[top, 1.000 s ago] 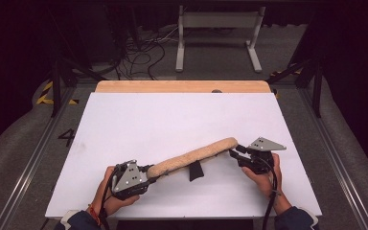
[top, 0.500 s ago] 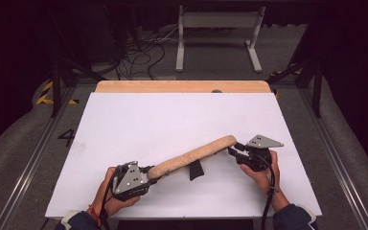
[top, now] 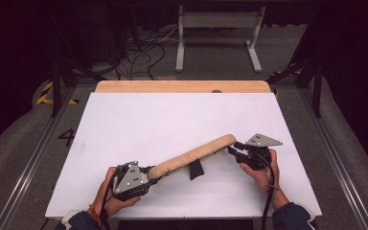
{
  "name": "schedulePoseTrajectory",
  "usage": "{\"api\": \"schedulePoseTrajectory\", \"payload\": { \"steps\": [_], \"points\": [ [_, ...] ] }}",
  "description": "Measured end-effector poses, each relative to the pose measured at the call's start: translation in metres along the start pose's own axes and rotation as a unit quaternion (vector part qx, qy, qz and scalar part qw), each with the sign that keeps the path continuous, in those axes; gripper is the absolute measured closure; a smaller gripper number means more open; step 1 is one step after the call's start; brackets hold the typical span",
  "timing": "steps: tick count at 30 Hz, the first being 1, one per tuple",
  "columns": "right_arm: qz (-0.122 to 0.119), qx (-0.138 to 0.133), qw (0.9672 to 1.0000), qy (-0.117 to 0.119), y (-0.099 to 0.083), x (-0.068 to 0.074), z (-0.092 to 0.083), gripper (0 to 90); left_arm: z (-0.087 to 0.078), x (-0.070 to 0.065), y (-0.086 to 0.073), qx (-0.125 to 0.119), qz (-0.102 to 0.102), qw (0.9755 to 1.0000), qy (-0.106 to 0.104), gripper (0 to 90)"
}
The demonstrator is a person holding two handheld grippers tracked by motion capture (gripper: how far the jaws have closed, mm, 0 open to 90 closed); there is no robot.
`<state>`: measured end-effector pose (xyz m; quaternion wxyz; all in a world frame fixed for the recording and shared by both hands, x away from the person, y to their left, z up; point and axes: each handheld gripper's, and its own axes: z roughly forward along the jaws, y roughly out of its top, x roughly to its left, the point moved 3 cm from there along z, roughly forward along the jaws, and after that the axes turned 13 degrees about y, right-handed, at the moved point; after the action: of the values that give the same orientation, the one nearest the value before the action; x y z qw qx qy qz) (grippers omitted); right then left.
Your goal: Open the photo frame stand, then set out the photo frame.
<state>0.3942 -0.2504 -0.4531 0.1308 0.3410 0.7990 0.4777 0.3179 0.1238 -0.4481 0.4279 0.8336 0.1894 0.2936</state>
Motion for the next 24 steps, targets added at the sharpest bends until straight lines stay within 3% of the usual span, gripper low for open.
{"api": "schedulePoseTrajectory", "payload": {
  "steps": [12, 15, 20, 24],
  "points": [
    [-0.012, 0.003, 0.9999, -0.002, 0.003, -0.002, 0.004, 65.3, 0.001, 0.0, 0.0, -0.003, 0.002, 1.0, 0.001, 64.3],
    [-0.013, 0.008, 0.9999, -0.006, 0.006, -0.003, 0.007, 65.3, 0.0, -0.003, 0.001, -0.001, 0.011, 0.9999, 0.002, 64.2],
    [-0.005, 0.014, 0.9998, -0.011, 0.011, -0.004, 0.014, 56.7, 0.001, -0.003, 0.002, -0.001, 0.017, 0.9999, 0.002, 64.0],
    [0.023, -0.003, 0.9996, -0.015, 0.012, -0.002, 0.001, 52.8, 0.001, -0.004, 0.002, 0.001, 0.021, 0.9998, 0.006, 63.4]
  ]
}}
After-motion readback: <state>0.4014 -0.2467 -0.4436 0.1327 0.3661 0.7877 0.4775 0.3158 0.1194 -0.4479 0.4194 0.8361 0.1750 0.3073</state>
